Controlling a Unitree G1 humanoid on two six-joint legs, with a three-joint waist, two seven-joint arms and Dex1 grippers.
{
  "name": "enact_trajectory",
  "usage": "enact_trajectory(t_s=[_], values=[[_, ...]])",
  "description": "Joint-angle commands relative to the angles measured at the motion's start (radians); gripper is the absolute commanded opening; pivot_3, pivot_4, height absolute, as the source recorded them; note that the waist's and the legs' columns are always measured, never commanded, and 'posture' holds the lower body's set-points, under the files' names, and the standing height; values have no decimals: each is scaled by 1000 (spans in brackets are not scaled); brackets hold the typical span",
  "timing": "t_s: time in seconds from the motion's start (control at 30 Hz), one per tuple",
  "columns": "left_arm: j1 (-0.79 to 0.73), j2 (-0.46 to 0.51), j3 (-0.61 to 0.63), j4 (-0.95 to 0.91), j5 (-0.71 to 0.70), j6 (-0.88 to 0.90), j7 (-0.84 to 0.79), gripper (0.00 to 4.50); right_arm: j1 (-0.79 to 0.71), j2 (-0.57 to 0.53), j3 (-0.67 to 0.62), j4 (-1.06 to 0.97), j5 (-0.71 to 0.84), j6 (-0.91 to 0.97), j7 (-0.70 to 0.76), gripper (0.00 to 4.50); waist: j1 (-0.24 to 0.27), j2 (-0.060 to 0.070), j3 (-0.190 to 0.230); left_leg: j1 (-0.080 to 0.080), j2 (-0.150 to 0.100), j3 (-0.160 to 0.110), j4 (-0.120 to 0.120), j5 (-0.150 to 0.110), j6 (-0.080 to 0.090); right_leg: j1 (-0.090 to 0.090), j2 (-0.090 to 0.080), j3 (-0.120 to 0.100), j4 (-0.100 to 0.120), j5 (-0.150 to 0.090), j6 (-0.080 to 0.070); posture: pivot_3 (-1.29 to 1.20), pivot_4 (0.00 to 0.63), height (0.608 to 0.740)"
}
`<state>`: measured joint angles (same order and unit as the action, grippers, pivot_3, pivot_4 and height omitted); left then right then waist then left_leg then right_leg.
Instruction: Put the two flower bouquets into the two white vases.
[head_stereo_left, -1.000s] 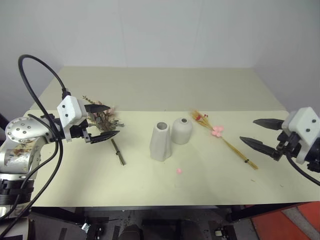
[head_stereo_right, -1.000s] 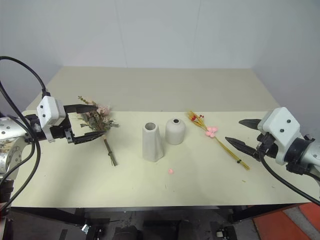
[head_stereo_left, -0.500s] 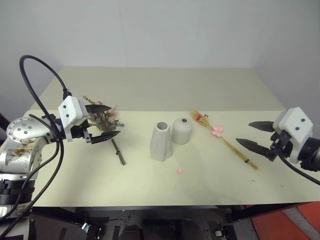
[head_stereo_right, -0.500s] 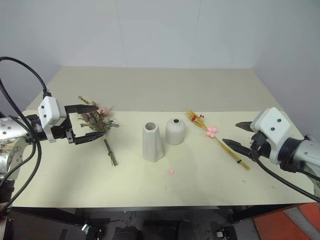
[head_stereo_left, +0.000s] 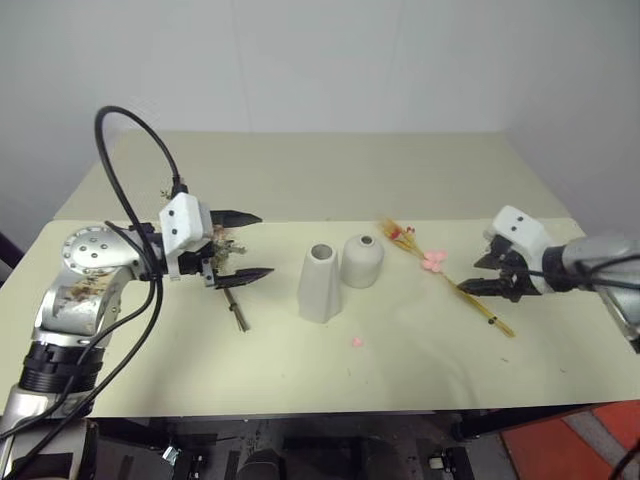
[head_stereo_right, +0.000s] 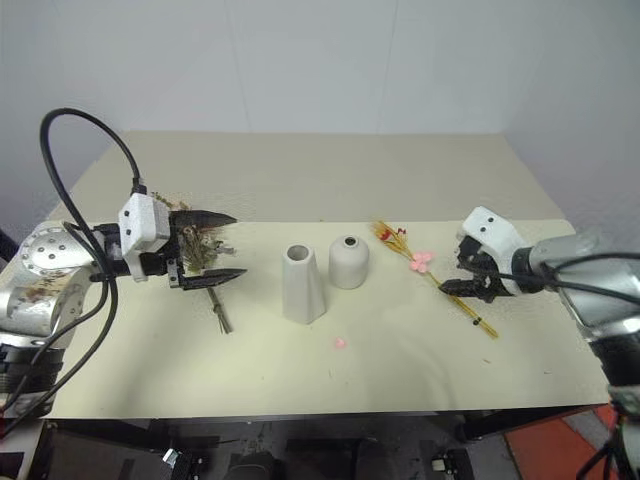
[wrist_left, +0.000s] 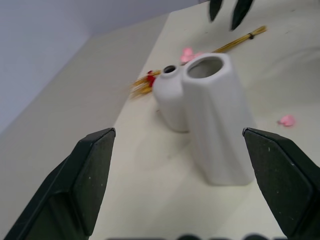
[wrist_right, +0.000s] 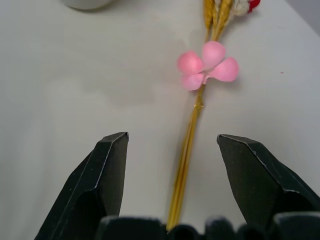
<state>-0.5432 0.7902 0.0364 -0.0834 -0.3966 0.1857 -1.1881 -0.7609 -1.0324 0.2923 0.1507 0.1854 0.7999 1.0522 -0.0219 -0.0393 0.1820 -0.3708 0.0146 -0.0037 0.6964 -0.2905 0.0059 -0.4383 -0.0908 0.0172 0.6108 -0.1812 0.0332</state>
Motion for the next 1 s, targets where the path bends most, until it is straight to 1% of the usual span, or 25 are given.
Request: enact_trajectory(t_s=[0.03, 0.2, 0.33, 0.43, 0.67, 0.7, 0.87, 0.93, 1.0], values=[[3, -10, -1, -66, -23, 17, 10, 4427, -99, 47, 79, 183, -110, -77, 48, 3421, 2, 0, 0, 0, 0, 0, 0, 0, 0, 0, 0, 0, 0, 0, 0, 0, 150, 740], [32, -13, -14, -97, -2, 24, 25, 4427, -217, 139, 157, 420, -219, -199, 114, 3421, 4, 1, 0, -1, 0, 0, 0, 0, 0, -2, 0, 0, 0, 0, 0, 0, 150, 740], [45, -10, 0, -112, -8, 30, 37, 4427, -293, 203, 163, 581, -271, -268, 127, 3421, 4, 1, 0, -1, 0, 0, 0, 0, 0, -2, 0, 0, 0, 0, 0, 0, 150, 740], [61, -6, 7, -117, -4, 25, 43, 4500, -330, 241, 163, 678, -309, -312, 139, 2797, 3, 1, 0, -1, 0, 0, 0, 0, 0, -2, 0, 0, 0, 0, 0, 0, 150, 740], [76, -8, 8, -121, -2, 21, 55, 4500, -370, 293, 146, 804, -363, -361, 164, 287, 1, 1, 0, -1, 0, 0, 0, 0, 0, -1, 0, 0, 1, 1, 0, 0, 150, 740], [77, -8, 9, -119, -1, 20, 56, 4500, -375, 297, 145, 813, -370, -360, 163, 32, 1, 1, 0, -1, 0, 0, 0, 0, 0, -1, 0, 0, 1, 1, -1, 0, 150, 740], [81, -5, 9, -106, 5, 10, 59, 4500, -381, 310, 132, 830, -394, -342, 140, 32, 0, 1, 0, 0, 0, 0, 0, 0, -1, -1, 0, 0, 2, 1, -1, 0, 150, 740], [80, -2, 12, -101, 6, 8, 56, 4500, -383, 304, 111, 806, -407, -326, 65, 32, 0, 1, 0, 0, 0, 0, 0, 0, -1, -1, 0, 0, 2, 1, -1, 0, 150, 740], [78, 3, 17, -97, 9, 6, 57, 4500, -380, 290, 33, 740, -388, -329, -66, 32, 0, 1, 1, 0, 0, 0, 0, 1, -1, -1, 0, 0, 2, 1, -1, 0, 150, 740]])
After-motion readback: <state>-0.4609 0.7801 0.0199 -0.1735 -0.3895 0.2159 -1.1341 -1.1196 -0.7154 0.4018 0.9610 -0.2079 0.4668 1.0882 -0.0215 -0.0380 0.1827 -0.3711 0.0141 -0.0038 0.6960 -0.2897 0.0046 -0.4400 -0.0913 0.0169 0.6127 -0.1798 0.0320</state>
